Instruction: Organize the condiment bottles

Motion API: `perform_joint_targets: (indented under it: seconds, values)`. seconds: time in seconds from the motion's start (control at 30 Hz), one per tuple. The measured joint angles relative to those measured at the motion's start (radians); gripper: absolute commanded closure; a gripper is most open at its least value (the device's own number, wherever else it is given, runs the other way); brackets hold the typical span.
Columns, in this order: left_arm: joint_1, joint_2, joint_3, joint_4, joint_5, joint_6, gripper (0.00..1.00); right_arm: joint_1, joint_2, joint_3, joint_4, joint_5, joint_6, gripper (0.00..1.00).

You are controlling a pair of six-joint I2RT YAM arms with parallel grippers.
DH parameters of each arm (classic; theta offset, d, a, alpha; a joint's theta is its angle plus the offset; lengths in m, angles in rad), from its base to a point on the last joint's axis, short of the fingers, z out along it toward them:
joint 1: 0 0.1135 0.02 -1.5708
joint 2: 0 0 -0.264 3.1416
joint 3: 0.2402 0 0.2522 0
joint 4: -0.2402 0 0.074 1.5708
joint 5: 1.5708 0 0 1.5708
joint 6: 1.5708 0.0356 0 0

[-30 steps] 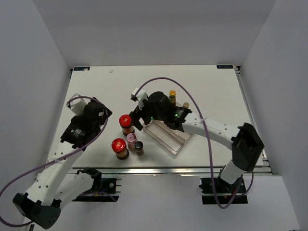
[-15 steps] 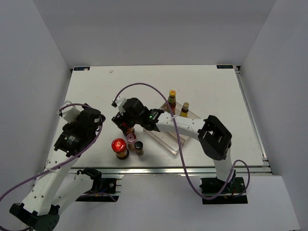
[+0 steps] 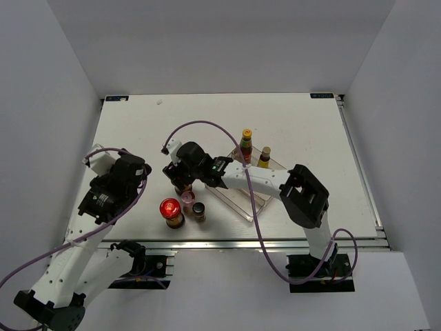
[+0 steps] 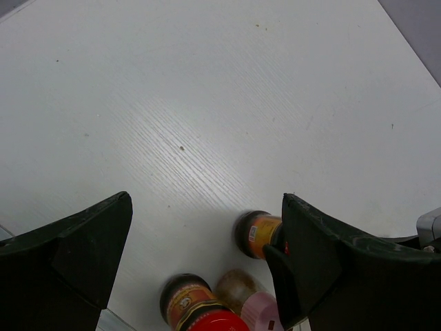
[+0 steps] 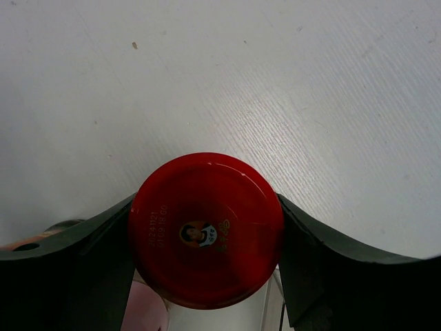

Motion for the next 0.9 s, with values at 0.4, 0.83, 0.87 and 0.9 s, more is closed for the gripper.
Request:
perform_joint_targets:
  seconds: [0.4,0.83,0.87,0.9]
  values:
    - [0.000,0.003,-0.013,0.020,0.022,0.023,0.02,-0.007,-0.196,-0.115,0.005,0.093,0.009,0.81]
    - [0.000,0.021,-0.026,0.053,0.057,0.062,0.02,-0.187,-0.471,-0.305,0.084,0.246,0.017,0.82]
    - [0.000,0.022,-0.026,0.053,0.057,0.063,0.02,-0.203,-0.470,-0.315,0.078,0.253,0.019,0.82]
    - [0.000,0.023,-0.026,0.053,0.058,0.064,0.02,-0.218,-0.470,-0.325,0.070,0.259,0.020,0.82]
